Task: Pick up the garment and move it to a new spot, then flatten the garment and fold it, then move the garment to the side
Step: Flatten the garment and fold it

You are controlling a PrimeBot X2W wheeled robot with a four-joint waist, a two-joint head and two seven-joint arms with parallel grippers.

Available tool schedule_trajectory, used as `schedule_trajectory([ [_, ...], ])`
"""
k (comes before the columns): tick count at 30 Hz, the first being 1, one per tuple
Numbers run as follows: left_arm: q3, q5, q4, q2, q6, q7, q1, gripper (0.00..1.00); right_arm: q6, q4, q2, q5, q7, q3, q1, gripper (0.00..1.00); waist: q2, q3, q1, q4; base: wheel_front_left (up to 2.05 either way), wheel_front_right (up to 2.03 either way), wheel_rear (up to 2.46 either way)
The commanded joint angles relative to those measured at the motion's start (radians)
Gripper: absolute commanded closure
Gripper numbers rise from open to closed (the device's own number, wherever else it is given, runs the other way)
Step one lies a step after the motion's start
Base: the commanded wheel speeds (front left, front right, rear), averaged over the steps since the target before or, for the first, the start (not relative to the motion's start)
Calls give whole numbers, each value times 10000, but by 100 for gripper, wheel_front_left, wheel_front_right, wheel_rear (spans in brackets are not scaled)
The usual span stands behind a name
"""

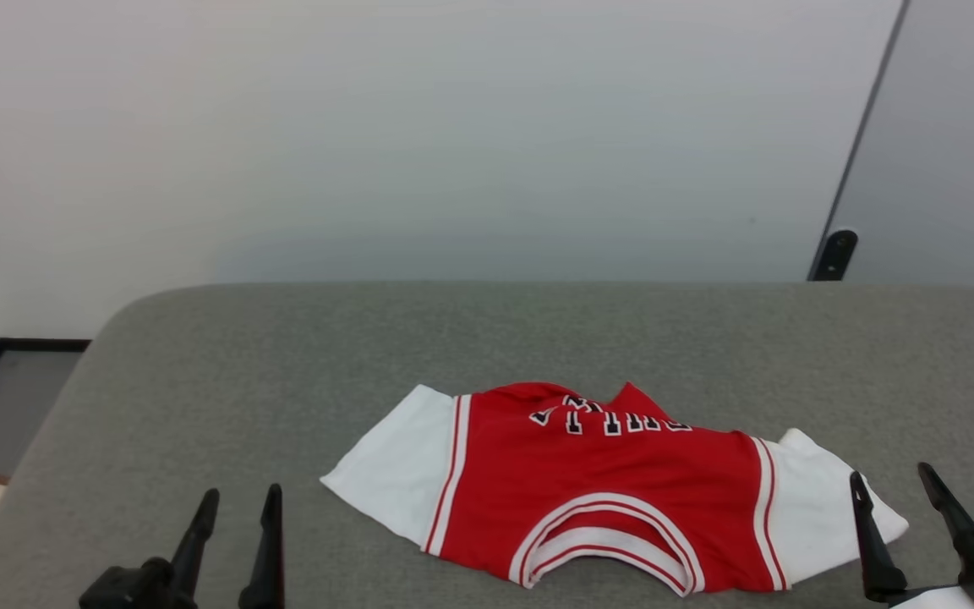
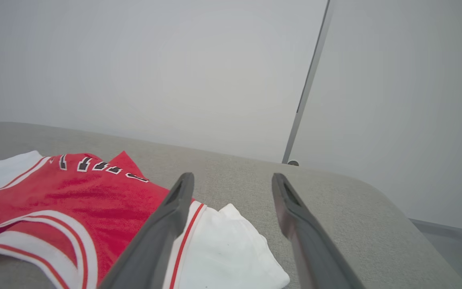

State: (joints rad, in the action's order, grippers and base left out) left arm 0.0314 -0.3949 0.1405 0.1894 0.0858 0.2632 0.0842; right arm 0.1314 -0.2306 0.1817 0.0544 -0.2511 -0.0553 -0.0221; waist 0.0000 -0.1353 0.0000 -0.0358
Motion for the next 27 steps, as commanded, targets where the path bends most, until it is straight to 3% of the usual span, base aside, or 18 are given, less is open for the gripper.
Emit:
schedule_trajectory([
  [1, -74, 111, -29, -103, 75, 11, 82, 0, -16, 234, -165, -167, -87, -61, -167, 0, 0, 129, 0, -216, 0, 0, 0],
  [7, -66, 225, 230, -257, 268, 8, -52, 0, -16, 758, -583, -426, -142, -156, -328, 0, 0, 320, 0, -580, 0, 0, 0],
  [13, 298, -536, 1139, 181, 419, -504, -802, 0, -16, 918, -702, -528, -148, -189, -159, 0, 0, 493, 0, -955, 0, 0, 0],
  [20, 646, -1625, 2012, 1096, 447, -2891, -2143, 0, -16, 710, -769, -241, -148, 135, 48, 0, 0, 786, 0, -1442, 0, 0, 0],
  [27, 2180, -3039, 2267, 2524, 452, -5852, -3269, 0, -16, 433, -837, 36, -151, 265, 266, 0, 0, 1013, 0, -1840, 0, 0, 0],
])
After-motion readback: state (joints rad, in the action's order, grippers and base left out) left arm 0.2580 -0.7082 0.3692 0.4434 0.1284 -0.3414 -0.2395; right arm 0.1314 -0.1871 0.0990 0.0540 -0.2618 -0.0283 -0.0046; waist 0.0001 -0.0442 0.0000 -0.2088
